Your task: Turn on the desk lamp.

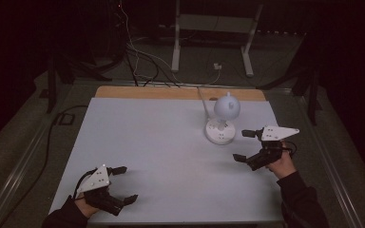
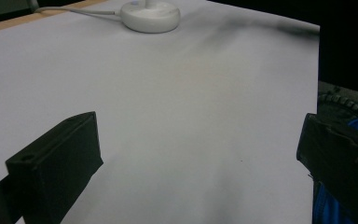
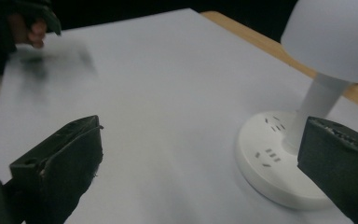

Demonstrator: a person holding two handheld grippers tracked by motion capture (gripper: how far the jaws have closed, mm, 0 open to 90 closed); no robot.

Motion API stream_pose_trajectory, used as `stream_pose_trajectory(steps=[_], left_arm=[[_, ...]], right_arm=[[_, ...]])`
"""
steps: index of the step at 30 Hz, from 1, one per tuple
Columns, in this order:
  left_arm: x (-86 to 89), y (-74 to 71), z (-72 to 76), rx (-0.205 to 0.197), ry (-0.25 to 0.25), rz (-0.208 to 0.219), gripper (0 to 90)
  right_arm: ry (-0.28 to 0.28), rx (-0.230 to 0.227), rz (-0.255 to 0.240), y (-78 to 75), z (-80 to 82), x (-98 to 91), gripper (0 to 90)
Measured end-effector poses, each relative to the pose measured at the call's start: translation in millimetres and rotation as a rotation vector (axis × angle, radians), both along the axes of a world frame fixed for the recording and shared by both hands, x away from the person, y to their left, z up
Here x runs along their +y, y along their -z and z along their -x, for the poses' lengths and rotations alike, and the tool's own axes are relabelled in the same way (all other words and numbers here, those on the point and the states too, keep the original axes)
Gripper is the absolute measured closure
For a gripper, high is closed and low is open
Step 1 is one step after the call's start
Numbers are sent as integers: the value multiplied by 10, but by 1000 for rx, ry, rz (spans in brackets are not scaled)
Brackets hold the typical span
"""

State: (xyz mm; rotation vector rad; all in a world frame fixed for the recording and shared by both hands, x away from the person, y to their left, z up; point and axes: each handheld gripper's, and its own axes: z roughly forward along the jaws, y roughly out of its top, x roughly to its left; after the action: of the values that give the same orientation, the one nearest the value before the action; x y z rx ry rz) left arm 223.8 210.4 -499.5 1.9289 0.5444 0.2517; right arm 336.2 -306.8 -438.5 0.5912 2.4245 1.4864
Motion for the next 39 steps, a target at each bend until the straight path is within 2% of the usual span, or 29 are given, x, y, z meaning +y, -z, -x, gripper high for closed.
stream_pose_trajectory(steps=[5, 8, 22, 30, 32, 34, 36, 37, 39], left_arm=[[2, 0, -2, 1, 0, 1, 3], [0, 0, -2, 1, -1, 0, 3], [1, 2, -4, 3, -3, 1, 3], [1, 2, -4, 2, -2, -1, 3], [1, 2, -4, 1, -2, 0, 3], [2, 3, -5, 2, -2, 0, 3], [3, 3, -7, 2, -1, 1, 3], [3, 3, -7, 3, -1, 2, 3], [4, 3, -8, 3, -1, 4, 3]], right_arm=[[-3, 16, 20, 6, -87, -50, 0], [-23, 73, 46, 22, -195, -90, 0], [29, 90, 86, 88, -477, -243, 0], [43, 96, 97, 89, -606, -257, 0], [42, 108, 105, 97, -639, -254, 76], [41, 122, 110, 111, -678, -244, 88], [48, 113, 116, 127, -721, -235, 178], [48, 113, 116, 127, -721, -235, 178], [58, 106, 117, 136, -742, -229, 258]])
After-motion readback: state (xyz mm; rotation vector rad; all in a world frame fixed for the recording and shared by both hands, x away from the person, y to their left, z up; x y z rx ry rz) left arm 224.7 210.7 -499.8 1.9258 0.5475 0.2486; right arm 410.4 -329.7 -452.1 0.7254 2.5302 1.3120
